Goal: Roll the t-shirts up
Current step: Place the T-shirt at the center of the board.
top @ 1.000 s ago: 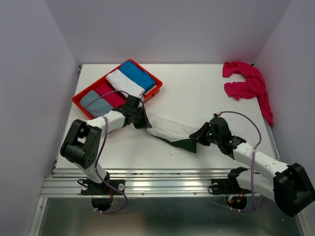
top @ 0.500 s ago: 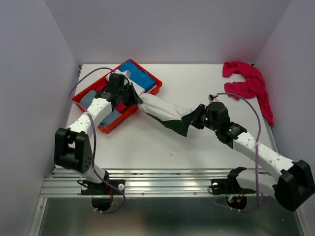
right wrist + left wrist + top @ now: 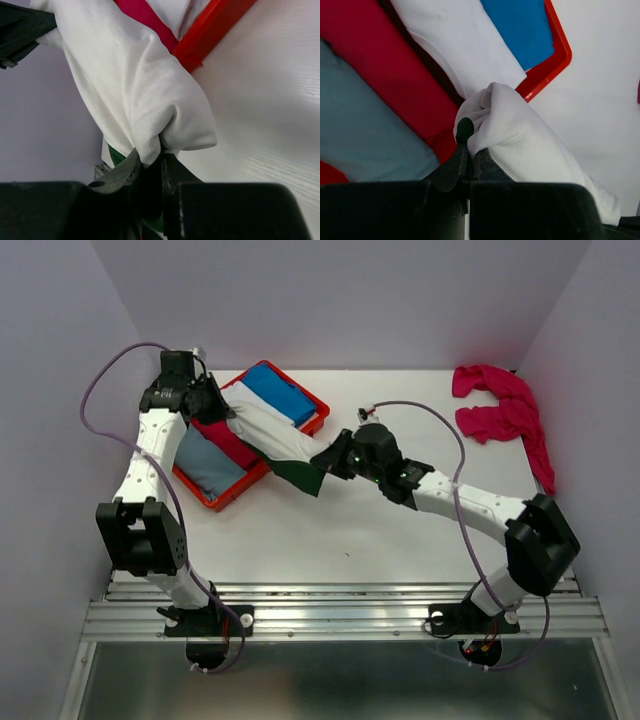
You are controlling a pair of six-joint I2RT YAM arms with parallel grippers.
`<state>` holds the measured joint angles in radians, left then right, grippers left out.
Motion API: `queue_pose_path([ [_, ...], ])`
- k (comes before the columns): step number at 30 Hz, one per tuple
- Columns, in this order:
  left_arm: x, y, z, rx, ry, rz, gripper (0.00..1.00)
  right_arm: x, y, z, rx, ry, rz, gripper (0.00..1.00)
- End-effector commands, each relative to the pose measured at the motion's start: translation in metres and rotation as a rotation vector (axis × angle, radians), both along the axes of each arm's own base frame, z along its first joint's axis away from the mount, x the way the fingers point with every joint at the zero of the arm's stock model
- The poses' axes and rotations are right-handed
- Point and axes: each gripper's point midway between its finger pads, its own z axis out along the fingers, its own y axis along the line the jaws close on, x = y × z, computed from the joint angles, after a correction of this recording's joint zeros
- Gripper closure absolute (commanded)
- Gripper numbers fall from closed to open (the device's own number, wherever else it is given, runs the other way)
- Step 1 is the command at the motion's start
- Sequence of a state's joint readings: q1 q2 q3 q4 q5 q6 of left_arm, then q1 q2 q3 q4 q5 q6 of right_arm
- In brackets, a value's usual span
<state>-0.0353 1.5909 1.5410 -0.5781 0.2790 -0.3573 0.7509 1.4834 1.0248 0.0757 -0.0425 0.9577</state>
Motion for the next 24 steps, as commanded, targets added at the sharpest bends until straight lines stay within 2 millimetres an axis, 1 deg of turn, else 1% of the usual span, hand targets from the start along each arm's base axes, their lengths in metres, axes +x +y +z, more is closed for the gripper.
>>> queue_pose_path([
  [1,0.03,0.063,0.03,0.104,-0.094,0.129,1.0,0.013,0.046,0.026,0.026,-0.102,0.052,0.99],
  [2,0.032,0.075,0.03,0.105,-0.089,0.157,1.0,0.014,0.056,0.026,0.026,-0.105,0.067,0.99],
  [3,0.039,0.08,0.031,0.098,-0.093,0.167,1.0,0.024,0.068,0.022,0.027,-0.107,0.069,0.99],
  [4,0.042,0.084,0.031,0.095,-0.096,0.177,1.0,0.026,0.076,0.019,0.025,-0.107,0.078,0.99],
  [5,0.045,0.089,0.032,0.093,-0.1,0.19,1.0,0.03,0.081,0.016,0.025,-0.105,0.077,0.99],
  [6,0.051,0.094,0.028,0.094,-0.093,0.201,1.0,0.031,0.09,0.014,0.029,-0.104,0.089,0.99],
  [7,0.057,0.101,0.035,0.096,-0.111,0.215,1.0,0.034,0.095,0.013,0.034,-0.107,0.09,0.99],
  [8,0.06,0.106,0.035,0.096,-0.112,0.224,1.0,0.042,0.103,0.007,0.032,-0.105,0.089,0.99],
  [9,0.067,0.116,0.034,0.098,-0.112,0.24,1.0,0.045,0.107,0.006,0.036,-0.105,0.093,0.99],
  [11,0.074,0.125,0.03,0.099,-0.103,0.257,1.0,0.051,0.116,0.001,0.038,-0.1,0.097,0.99],
  [12,0.081,0.133,0.027,0.098,-0.099,0.27,1.0,0.057,0.124,-0.003,0.038,-0.098,0.102,0.99],
  [13,0.085,0.137,0.025,0.095,-0.099,0.277,1.0,0.055,0.131,-0.005,0.038,-0.099,0.113,0.99],
  [14,0.088,0.141,0.022,0.092,-0.095,0.285,1.0,0.059,0.136,-0.019,0.027,-0.084,0.117,0.99],
  [15,0.093,0.145,0.012,0.088,-0.077,0.289,1.0,0.064,0.143,-0.011,0.042,-0.098,0.122,0.99],
  [16,0.098,0.149,0.015,0.086,-0.084,0.293,1.0,0.065,0.147,-0.012,0.043,-0.095,0.129,0.99],
  [17,0.1,0.155,0.012,0.085,-0.08,0.305,1.0,0.068,0.15,-0.015,0.037,-0.095,0.132,0.99],
  [18,0.105,0.158,0.001,0.081,-0.06,0.303,1.0,0.073,0.156,-0.018,0.036,-0.094,0.135,0.99],
  [19,0.107,0.16,-0.004,0.079,-0.05,0.305,1.0,0.074,0.159,-0.021,0.032,-0.092,0.142,0.99],
  [20,0.111,0.162,-0.003,0.079,-0.055,0.308,1.0,0.076,0.162,-0.023,0.032,-0.088,0.146,0.99],
  [21,0.112,0.167,-0.006,0.078,-0.048,0.316,1.0,0.077,0.165,-0.026,0.03,-0.083,0.152,0.99],
  [22,0.116,0.169,-0.016,0.074,-0.032,0.315,1.0,0.08,0.169,-0.031,0.026,-0.078,0.154,0.99],
  [24,0.119,0.171,-0.023,0.072,-0.024,0.315,1.0,0.082,0.172,-0.037,0.025,-0.069,0.155,0.99],
])
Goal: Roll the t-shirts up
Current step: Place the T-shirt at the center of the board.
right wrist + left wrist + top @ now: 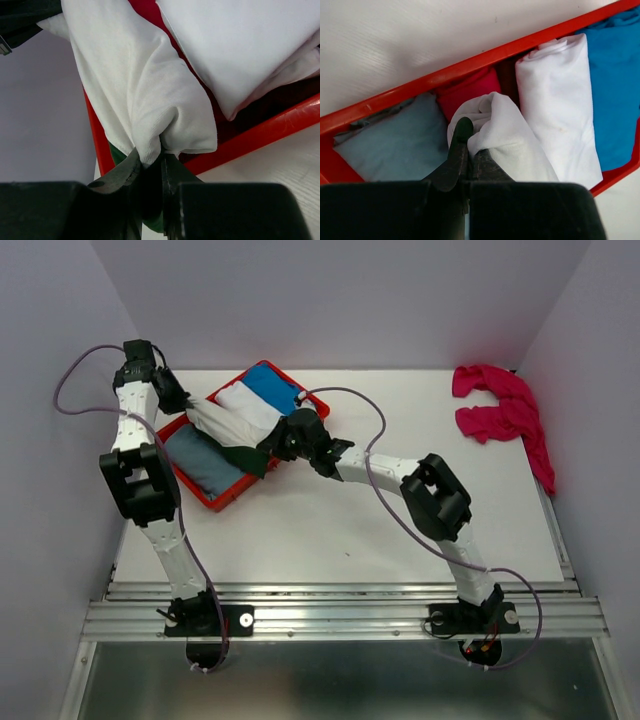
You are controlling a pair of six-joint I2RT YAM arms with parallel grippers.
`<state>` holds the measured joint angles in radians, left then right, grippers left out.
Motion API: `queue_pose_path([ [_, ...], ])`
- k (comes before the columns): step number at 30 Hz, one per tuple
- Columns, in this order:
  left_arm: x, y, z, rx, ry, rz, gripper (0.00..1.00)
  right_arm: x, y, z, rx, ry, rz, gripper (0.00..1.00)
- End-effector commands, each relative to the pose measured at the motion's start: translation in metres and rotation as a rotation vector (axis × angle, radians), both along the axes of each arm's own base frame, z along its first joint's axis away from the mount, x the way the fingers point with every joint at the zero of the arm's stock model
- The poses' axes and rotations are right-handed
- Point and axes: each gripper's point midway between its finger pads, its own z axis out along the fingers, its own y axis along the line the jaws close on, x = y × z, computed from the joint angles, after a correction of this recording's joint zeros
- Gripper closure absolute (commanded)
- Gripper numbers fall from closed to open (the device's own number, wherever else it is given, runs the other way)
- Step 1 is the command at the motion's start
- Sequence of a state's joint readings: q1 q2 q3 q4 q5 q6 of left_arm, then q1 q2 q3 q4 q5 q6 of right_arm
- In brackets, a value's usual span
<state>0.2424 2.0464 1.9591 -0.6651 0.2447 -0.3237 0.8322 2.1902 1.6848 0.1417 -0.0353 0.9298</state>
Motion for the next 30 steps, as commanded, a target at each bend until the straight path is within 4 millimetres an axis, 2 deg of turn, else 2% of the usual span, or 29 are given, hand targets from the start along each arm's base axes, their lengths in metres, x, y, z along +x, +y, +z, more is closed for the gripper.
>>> queue_pose_path([
  [1,0.03,0.024,0.028,0.058,-0.134,0.03,1.0,-0.007,0.021,0.012,0.023,-0.023,0.072,0.99],
  [3,0.034,0.026,0.015,0.05,-0.112,0.029,1.0,-0.005,0.024,0.011,0.027,-0.02,0.071,0.99],
  [9,0.042,0.027,0.0,0.04,-0.093,0.022,1.0,-0.008,0.03,-0.003,0.01,-0.004,0.078,0.99],
  [17,0.047,0.027,-0.001,0.034,-0.1,0.022,1.0,-0.009,0.038,-0.011,0.014,0.015,0.082,0.99],
  [21,0.044,0.027,-0.002,0.036,-0.091,0.025,1.0,-0.009,0.037,-0.007,0.009,0.008,0.077,0.99],
  [23,0.042,0.027,0.001,0.037,-0.091,0.025,1.0,-0.009,0.034,-0.008,0.001,0.004,0.072,0.99],
  [26,0.04,0.025,0.02,0.041,-0.125,0.02,1.0,-0.009,0.03,0.002,-0.007,-0.025,0.07,0.99],
  [27,0.038,0.024,0.025,0.043,-0.133,0.017,1.0,-0.01,0.027,0.015,0.0,-0.044,0.066,0.99],
  [28,0.035,0.023,0.039,0.047,-0.154,0.014,1.0,-0.009,0.024,0.021,-0.007,-0.068,0.063,0.99],
  [29,0.032,0.02,0.045,0.047,-0.16,0.007,1.0,-0.01,0.021,0.028,-0.008,-0.083,0.06,0.99],
  [30,0.029,0.02,0.051,0.047,-0.169,0.008,1.0,-0.013,0.015,0.044,0.0,-0.104,0.055,0.99],
])
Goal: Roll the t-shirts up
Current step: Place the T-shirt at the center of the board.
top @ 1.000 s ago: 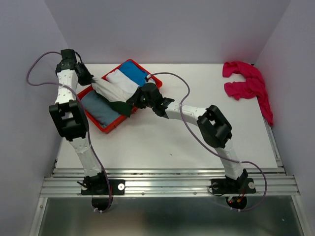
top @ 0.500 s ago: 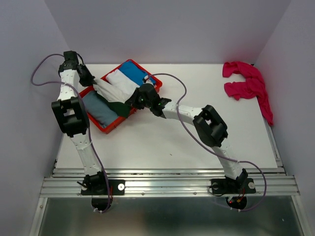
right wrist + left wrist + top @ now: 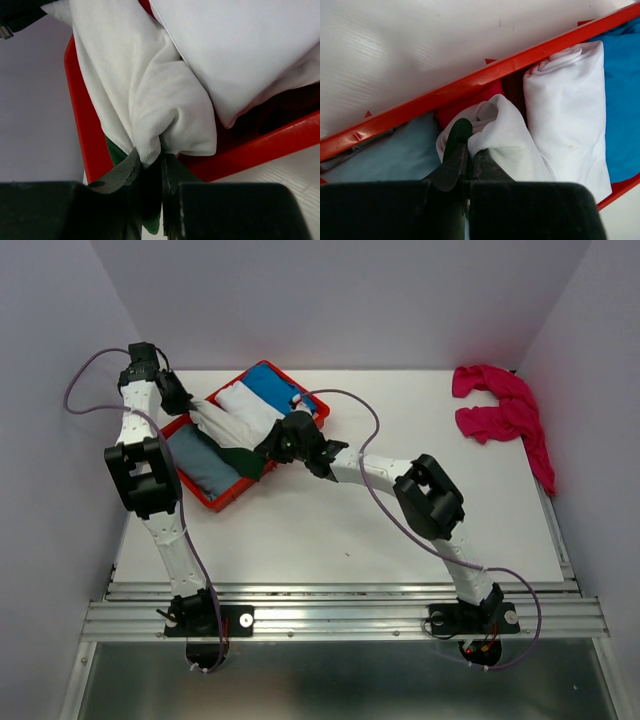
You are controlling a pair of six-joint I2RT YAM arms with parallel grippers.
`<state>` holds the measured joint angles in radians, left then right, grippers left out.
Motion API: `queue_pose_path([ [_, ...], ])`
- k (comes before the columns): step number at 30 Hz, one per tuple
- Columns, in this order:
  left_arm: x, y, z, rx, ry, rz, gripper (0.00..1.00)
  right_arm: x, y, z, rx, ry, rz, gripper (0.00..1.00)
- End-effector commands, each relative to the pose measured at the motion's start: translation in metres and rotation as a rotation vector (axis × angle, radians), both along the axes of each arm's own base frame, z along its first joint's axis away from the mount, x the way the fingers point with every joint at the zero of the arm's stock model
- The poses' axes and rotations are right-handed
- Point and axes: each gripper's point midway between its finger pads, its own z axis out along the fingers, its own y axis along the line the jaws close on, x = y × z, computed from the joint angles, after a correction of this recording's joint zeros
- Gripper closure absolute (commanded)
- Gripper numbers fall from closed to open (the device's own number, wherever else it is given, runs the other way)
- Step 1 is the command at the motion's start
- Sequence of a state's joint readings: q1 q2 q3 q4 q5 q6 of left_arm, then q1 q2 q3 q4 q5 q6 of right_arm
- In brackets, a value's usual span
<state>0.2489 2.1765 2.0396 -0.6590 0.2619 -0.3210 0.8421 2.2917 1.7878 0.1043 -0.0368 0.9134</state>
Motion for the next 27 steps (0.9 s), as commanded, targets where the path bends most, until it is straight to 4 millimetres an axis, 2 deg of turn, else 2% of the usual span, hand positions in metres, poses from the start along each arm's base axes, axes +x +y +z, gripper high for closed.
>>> queue_pose_path([
  [1,0.001,0.009,0.094,0.062,-0.217,0.005,1.0,-0.015,-0.009,0.075,0.031,-0.136,0.023,0.99],
  [2,-0.003,0.005,0.097,0.055,-0.222,-0.002,1.0,-0.017,-0.013,0.082,0.033,-0.148,0.023,0.99],
  [3,-0.011,-0.002,0.114,0.049,-0.256,-0.013,1.0,-0.021,-0.019,0.102,0.046,-0.179,0.021,0.99],
  [4,-0.018,-0.007,0.106,0.041,-0.243,-0.022,1.0,-0.025,-0.025,0.101,0.037,-0.181,0.021,0.99],
  [5,-0.024,-0.012,0.108,0.037,-0.245,-0.03,1.0,-0.028,-0.029,0.106,0.038,-0.189,0.022,0.99],
  [6,-0.033,-0.023,0.123,0.033,-0.276,-0.046,1.0,-0.032,-0.033,0.11,0.039,-0.195,0.023,0.99],
  [7,-0.037,-0.028,0.127,0.026,-0.292,-0.054,1.0,-0.038,-0.04,0.132,0.067,-0.226,0.024,0.99],
  [8,-0.046,-0.035,0.115,0.012,-0.266,-0.064,1.0,-0.044,-0.048,0.119,0.047,-0.207,0.024,0.99],
  [9,-0.052,-0.046,0.117,0.003,-0.273,-0.084,1.0,-0.049,-0.053,0.121,0.05,-0.208,0.023,0.99],
  [10,-0.061,-0.056,0.132,0.004,-0.308,-0.104,1.0,-0.056,-0.062,0.139,0.07,-0.229,0.022,0.99],
  [11,-0.07,-0.063,0.124,0.0,-0.288,-0.116,1.0,-0.06,-0.073,0.125,0.041,-0.214,-0.002,0.99],
  [12,-0.08,-0.076,0.134,0.003,-0.311,-0.139,1.0,-0.064,-0.08,0.124,0.037,-0.211,-0.01,0.99],
  [13,-0.087,-0.085,0.136,-0.003,-0.316,-0.159,1.0,-0.068,-0.088,0.125,0.033,-0.214,-0.021,0.99],
  [14,-0.097,-0.095,0.122,-0.019,-0.286,-0.172,1.0,-0.076,-0.105,0.124,0.023,-0.213,-0.046,0.99],
  [15,-0.108,-0.105,0.131,-0.027,-0.31,-0.191,1.0,-0.081,-0.114,0.122,0.016,-0.213,-0.061,0.99],
  [16,-0.118,-0.123,0.119,-0.05,-0.288,-0.219,1.0,-0.083,-0.124,0.12,0.004,-0.215,-0.083,0.99],
  [17,-0.124,-0.133,0.117,-0.057,-0.288,-0.238,1.0,-0.091,-0.137,0.133,0.021,-0.233,-0.1,0.99],
  [18,-0.132,-0.142,0.122,-0.06,-0.302,-0.247,1.0,-0.099,-0.15,0.11,-0.02,-0.204,-0.108,0.99],
  [19,-0.139,-0.165,0.123,-0.075,-0.313,-0.298,1.0,-0.103,-0.162,0.103,-0.046,-0.193,-0.136,0.99],
  [20,-0.148,-0.177,0.109,-0.101,-0.28,-0.309,1.0,-0.108,-0.173,0.097,-0.061,-0.184,-0.153,0.99],
  [21,-0.154,-0.188,0.113,-0.116,-0.302,-0.33,1.0,-0.121,-0.192,0.084,-0.093,-0.162,-0.168,0.99],
  [22,-0.16,-0.199,0.111,-0.128,-0.301,-0.349,1.0,-0.124,-0.205,0.077,-0.113,-0.157,-0.199,0.99],
  [23,-0.17,-0.217,0.098,-0.151,-0.269,-0.373,1.0,-0.129,-0.215,0.071,-0.128,-0.152,-0.213,0.99],
  [24,-0.174,-0.225,0.091,-0.155,-0.27,-0.38,1.0,-0.14,-0.233,0.059,-0.155,-0.133,-0.233,0.99],
  [25,-0.175,-0.234,0.095,-0.168,-0.285,-0.393,1.0,-0.145,-0.241,0.054,-0.167,-0.125,-0.243,0.99],
  [27,-0.191,-0.262,0.079,-0.195,-0.248,-0.45,1.0,-0.156,-0.259,0.038,-0.207,-0.101,-0.261,0.99],
])
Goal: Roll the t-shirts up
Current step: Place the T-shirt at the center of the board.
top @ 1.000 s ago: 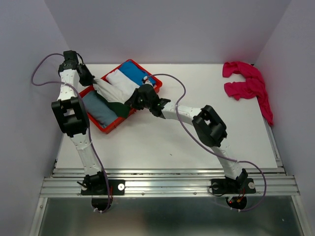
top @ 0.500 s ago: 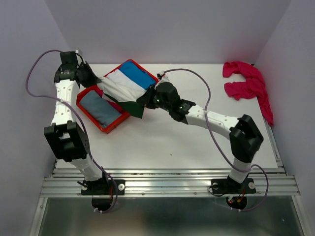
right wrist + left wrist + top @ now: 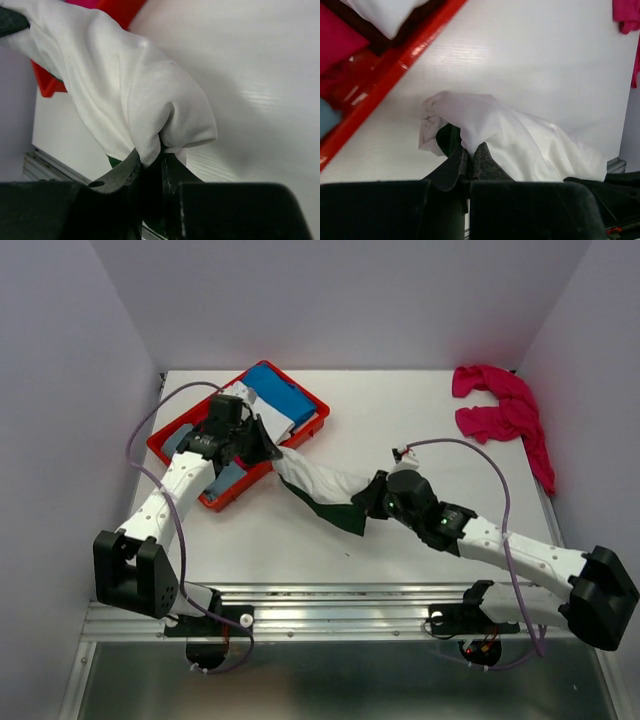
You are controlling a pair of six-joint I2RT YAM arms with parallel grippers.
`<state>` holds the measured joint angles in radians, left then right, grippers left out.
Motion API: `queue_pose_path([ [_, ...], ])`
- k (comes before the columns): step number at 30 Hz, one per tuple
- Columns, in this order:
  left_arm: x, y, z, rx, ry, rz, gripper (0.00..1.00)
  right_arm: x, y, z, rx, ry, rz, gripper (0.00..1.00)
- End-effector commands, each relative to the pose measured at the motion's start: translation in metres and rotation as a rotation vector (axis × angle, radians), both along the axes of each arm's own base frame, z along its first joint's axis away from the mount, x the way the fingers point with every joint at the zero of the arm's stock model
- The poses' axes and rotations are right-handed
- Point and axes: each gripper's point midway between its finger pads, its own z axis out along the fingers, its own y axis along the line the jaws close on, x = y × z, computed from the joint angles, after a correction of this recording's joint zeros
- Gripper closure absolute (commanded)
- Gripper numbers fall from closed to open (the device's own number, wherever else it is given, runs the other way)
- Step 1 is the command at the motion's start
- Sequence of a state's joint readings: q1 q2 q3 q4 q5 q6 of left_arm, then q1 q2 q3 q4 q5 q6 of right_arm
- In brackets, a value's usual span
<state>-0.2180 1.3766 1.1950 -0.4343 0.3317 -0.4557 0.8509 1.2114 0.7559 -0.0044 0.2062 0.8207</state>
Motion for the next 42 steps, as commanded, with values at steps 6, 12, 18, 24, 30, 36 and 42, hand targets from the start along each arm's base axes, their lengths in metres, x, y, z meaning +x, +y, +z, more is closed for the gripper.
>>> queue_pose_path([
  [6,-0.036,-0.095,-0.032,-0.089,0.013,-0.129,1.0,-0.033,-0.088,-0.052,-0.168,0.06,-0.189,0.99],
  [12,-0.052,-0.115,-0.066,-0.08,0.067,-0.17,1.0,-0.052,-0.126,-0.091,-0.262,0.144,-0.271,0.99],
  [18,-0.064,-0.127,-0.074,-0.075,0.094,-0.233,0.99,-0.054,-0.144,-0.103,-0.319,0.191,-0.335,0.61],
  [24,-0.081,-0.125,-0.083,-0.058,0.134,-0.258,0.9,-0.054,-0.144,-0.084,-0.32,0.182,-0.326,0.34],
  [30,-0.114,-0.114,-0.09,-0.059,0.183,-0.287,0.55,-0.052,-0.142,-0.058,-0.328,0.154,-0.302,0.19],
  [36,-0.15,-0.091,-0.129,-0.006,0.287,-0.277,0.43,-0.044,-0.136,-0.031,-0.308,0.114,-0.296,0.19],
  [42,-0.142,-0.084,-0.115,0.024,0.238,-0.241,0.48,-0.032,-0.121,-0.017,-0.335,0.092,-0.251,0.27],
])
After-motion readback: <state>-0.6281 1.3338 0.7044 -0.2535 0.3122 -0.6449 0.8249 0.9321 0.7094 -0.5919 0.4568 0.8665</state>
